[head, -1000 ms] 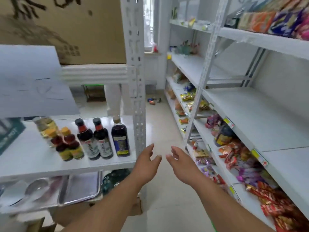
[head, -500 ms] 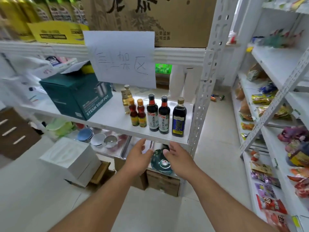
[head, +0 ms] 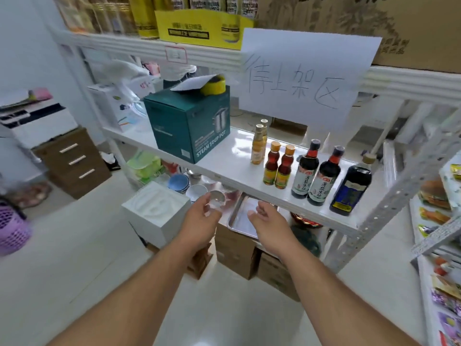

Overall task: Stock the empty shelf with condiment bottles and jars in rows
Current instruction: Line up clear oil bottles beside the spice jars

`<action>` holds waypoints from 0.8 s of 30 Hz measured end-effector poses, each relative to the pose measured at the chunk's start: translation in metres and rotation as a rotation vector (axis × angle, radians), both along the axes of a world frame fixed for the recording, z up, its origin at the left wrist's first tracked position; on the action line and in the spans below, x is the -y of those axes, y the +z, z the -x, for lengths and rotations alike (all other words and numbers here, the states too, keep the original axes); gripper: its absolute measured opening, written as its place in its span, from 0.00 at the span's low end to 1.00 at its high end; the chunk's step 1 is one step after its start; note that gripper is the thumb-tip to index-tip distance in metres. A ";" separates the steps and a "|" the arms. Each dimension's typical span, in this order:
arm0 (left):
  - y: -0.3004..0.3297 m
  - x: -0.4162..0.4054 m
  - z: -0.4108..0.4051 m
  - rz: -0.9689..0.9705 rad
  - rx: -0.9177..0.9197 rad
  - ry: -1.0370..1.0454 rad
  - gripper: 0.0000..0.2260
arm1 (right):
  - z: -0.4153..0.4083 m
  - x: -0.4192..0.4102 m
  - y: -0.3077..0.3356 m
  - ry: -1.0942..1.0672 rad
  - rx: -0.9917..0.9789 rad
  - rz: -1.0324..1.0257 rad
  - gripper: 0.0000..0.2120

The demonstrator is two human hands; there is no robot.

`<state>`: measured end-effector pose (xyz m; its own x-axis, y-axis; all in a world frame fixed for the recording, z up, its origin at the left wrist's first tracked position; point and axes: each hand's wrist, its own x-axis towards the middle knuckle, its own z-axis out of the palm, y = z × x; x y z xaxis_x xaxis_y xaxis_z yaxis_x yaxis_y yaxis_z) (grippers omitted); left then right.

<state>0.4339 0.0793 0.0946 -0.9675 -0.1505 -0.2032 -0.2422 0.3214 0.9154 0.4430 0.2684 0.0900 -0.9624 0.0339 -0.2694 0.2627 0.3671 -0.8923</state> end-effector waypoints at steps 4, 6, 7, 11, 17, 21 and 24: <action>-0.004 0.039 0.019 0.010 0.015 -0.016 0.27 | 0.015 0.040 0.003 -0.013 0.000 -0.038 0.27; -0.004 0.049 0.028 0.006 0.016 -0.029 0.27 | 0.022 0.051 0.005 -0.034 -0.005 -0.048 0.27; -0.005 0.051 0.032 0.001 0.012 -0.035 0.27 | 0.027 0.054 0.006 -0.044 -0.008 -0.054 0.27; -0.010 0.055 0.056 -0.027 -0.001 -0.056 0.26 | 0.048 0.060 0.007 -0.089 -0.023 -0.096 0.25; -0.012 0.035 0.098 -0.020 0.012 -0.118 0.26 | 0.089 0.047 0.002 -0.153 -0.036 -0.058 0.25; -0.006 0.018 0.129 0.011 -0.002 -0.162 0.23 | 0.124 0.035 -0.005 -0.171 -0.044 -0.037 0.28; -0.007 0.012 0.151 0.032 0.004 -0.171 0.26 | 0.146 0.031 -0.010 -0.188 -0.022 -0.007 0.30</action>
<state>0.2824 0.0673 0.0876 -0.9788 0.0095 -0.2045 -0.1850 0.3872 0.9032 0.2973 0.2374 0.0797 -0.9448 0.2151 -0.2472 0.3073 0.3195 -0.8964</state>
